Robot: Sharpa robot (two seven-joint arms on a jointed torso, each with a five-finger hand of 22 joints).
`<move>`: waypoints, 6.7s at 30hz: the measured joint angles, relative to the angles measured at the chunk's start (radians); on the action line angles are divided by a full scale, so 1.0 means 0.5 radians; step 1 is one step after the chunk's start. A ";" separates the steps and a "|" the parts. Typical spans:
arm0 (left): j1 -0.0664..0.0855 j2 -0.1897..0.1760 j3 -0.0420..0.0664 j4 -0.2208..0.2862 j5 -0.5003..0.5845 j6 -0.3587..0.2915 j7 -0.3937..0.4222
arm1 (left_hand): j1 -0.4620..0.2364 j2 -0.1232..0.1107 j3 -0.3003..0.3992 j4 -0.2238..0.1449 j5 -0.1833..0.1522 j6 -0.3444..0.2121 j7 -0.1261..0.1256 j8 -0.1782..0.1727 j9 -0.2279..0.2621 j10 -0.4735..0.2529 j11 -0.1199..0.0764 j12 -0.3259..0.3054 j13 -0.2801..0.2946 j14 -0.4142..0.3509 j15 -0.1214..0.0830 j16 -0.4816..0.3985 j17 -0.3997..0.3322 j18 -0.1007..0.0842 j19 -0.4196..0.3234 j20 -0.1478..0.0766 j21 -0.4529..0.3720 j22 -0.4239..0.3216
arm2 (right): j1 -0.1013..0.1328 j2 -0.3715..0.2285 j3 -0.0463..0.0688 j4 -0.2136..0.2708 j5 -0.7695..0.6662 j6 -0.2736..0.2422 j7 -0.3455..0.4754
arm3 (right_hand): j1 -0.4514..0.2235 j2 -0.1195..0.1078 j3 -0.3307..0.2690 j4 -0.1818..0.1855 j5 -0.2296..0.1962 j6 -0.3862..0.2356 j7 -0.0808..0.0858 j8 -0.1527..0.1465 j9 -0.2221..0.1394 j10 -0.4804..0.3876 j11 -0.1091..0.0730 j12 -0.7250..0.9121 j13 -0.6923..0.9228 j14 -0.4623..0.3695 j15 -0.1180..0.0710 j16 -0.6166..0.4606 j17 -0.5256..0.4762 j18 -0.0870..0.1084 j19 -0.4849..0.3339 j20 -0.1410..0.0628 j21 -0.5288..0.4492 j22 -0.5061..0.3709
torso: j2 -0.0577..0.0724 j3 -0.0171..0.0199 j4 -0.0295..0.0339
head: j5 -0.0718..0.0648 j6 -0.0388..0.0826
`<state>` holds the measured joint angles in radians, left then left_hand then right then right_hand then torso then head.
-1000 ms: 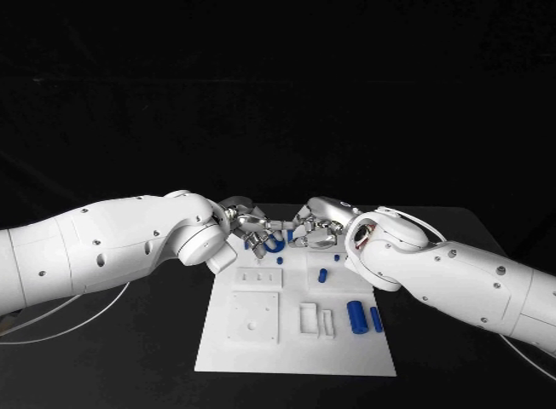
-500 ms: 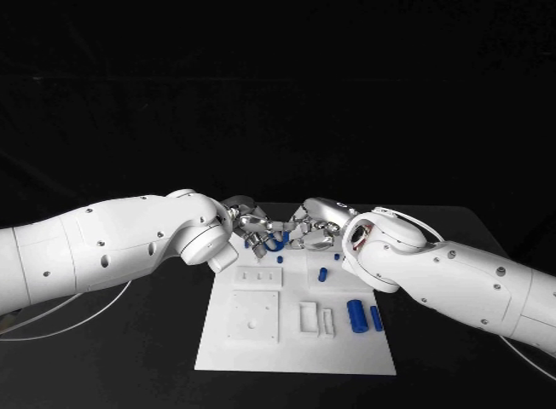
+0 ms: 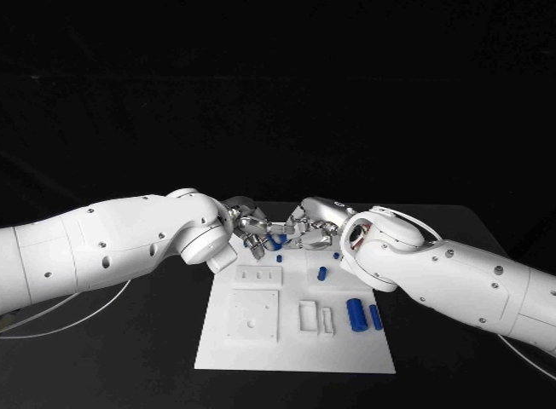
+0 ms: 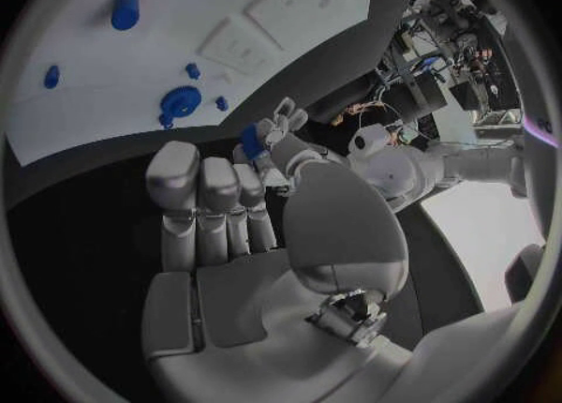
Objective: Assemble the parts on the task board
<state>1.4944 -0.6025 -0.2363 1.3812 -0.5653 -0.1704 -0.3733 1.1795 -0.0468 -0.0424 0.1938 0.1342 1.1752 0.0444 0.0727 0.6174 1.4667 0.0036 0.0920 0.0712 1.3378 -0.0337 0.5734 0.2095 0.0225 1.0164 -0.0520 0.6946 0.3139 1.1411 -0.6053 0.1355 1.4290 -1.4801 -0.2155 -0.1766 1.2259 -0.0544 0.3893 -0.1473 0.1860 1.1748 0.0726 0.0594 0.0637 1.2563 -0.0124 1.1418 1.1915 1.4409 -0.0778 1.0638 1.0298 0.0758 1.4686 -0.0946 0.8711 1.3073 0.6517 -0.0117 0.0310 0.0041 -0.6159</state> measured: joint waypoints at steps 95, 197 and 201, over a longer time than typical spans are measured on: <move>0.002 0.026 -0.002 -0.037 -0.018 0.111 -0.017 | 0.196 0.219 0.201 -0.315 0.935 0.036 0.070 -0.012 -0.089 0.005 -0.076 0.328 0.040 0.033 -0.082 0.410 0.222 0.000 -0.103 -0.090 0.348 0.300 | -0.004 0.004 -0.007 -0.010 0.001 -0.023 -0.009 | 0.047 -0.137 -0.510 0.331 0.000 -0.271 0.070 0.008 0.000 -0.041 0.032 -0.039 -0.057 -0.011 0.011 -0.048 -0.044 0.010 -0.007 0.008 -0.076 0.000 | -0.001 0.0029 0.000 | -0.004 -0.032; -0.193 0.226 -0.007 -0.370 -0.840 0.481 -0.345 | 0.021 0.175 0.263 -0.504 1.219 0.054 0.076 -0.024 0.017 0.019 -0.081 0.495 0.052 0.080 -0.114 0.447 0.391 0.000 -0.132 -0.132 0.478 0.399 | 0.104 -0.376 0.109 -0.133 0.602 -0.425 0.252 | 0.128 -0.054 -0.943 0.374 0.364 -0.285 0.058 0.008 -0.002 -0.136 0.007 -0.689 -1.182 -0.061 0.010 -0.286 -0.419 0.031 -0.007 0.007 -0.589 0.000 | -0.003 0.0219 -0.005 | -0.038 -0.141; -0.193 0.225 -0.006 -0.368 -0.842 0.488 -0.348 | 0.019 0.172 0.263 -0.504 1.219 0.055 0.075 -0.024 0.016 0.019 -0.081 0.495 0.052 0.080 -0.114 0.447 0.393 0.000 -0.132 -0.132 0.478 0.401 | 0.104 -0.374 0.109 -0.134 0.604 -0.426 0.252 | 0.128 -0.054 -0.935 0.366 0.364 -0.285 0.058 0.008 -0.002 -0.136 0.007 -0.689 -1.189 -0.061 0.010 -0.286 -0.421 0.031 -0.007 0.007 -0.589 0.000 | -0.003 0.0215 -0.004 | -0.035 -0.131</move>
<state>1.3980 -0.4903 -0.2394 1.1972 -0.9863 0.0738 -0.5473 1.1888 0.0393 0.0890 -0.0580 0.7436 1.2028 0.0821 0.0607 0.6255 1.4761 -0.0369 0.3398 0.0974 1.3779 -0.0905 0.7970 0.4059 0.0225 0.9503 -0.1180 0.9334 0.5146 1.1929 -0.7922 0.1900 1.3620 -1.1784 -0.4284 -0.0505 1.2899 -0.0815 -0.0780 0.0356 0.3680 1.0322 0.1015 0.0636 0.0625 1.1885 -0.0088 0.7971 0.5970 1.4106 -0.0727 0.9207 0.8193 0.0912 1.4650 -0.0912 0.5766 1.3075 0.6503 -0.0010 0.0290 -0.0135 -0.6813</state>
